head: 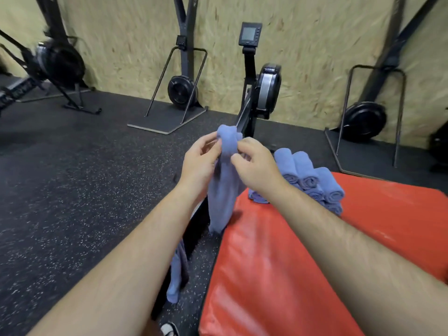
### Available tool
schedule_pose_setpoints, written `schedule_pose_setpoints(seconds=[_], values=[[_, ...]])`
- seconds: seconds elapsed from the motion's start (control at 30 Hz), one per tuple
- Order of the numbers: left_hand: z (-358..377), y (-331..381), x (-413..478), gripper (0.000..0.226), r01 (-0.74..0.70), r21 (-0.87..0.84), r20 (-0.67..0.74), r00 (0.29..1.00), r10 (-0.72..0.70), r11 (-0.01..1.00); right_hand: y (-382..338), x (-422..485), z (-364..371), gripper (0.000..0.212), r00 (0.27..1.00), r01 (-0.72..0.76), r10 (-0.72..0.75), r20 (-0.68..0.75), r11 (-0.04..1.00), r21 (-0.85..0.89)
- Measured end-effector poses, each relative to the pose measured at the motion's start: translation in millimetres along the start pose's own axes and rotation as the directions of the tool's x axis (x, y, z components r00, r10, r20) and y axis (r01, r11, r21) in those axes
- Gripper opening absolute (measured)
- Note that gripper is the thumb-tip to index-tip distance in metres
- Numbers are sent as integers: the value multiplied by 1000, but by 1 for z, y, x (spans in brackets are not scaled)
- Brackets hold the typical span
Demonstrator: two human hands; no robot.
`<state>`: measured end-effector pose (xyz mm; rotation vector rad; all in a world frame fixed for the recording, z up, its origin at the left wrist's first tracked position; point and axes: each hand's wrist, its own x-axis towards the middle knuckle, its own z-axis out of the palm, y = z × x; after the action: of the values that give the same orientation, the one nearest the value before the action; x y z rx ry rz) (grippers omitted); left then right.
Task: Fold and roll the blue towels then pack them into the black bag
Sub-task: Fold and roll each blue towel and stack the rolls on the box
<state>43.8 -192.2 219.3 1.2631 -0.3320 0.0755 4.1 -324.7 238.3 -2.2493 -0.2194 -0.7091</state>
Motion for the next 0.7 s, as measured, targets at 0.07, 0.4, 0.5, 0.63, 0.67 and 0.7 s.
schedule_pose_setpoints(seconds=[0.07,0.4,0.5,0.63,0.67,0.7], values=[[32,6,-6,25,11,-83,50,999,-7,996,1,-8,-36,23,988,-140,152,-36,961,237],[151,-14,-46,38,187,-69,267,950,-163,980,64,-74,-154,61,778,-616,613,136,703,356],[166,-27,-54,32,203,84,320,922,-219,976,81,-94,-163,39,781,-594,616,100,685,421],[174,-42,-61,10,211,218,359,890,-280,953,103,-115,-160,28,795,-557,607,-15,739,379],[175,-44,-62,8,216,231,360,887,-290,949,107,-118,-158,29,797,-566,604,-5,750,344],[175,-46,-63,7,213,248,359,886,-294,945,112,-121,-156,33,799,-571,601,1,757,317]])
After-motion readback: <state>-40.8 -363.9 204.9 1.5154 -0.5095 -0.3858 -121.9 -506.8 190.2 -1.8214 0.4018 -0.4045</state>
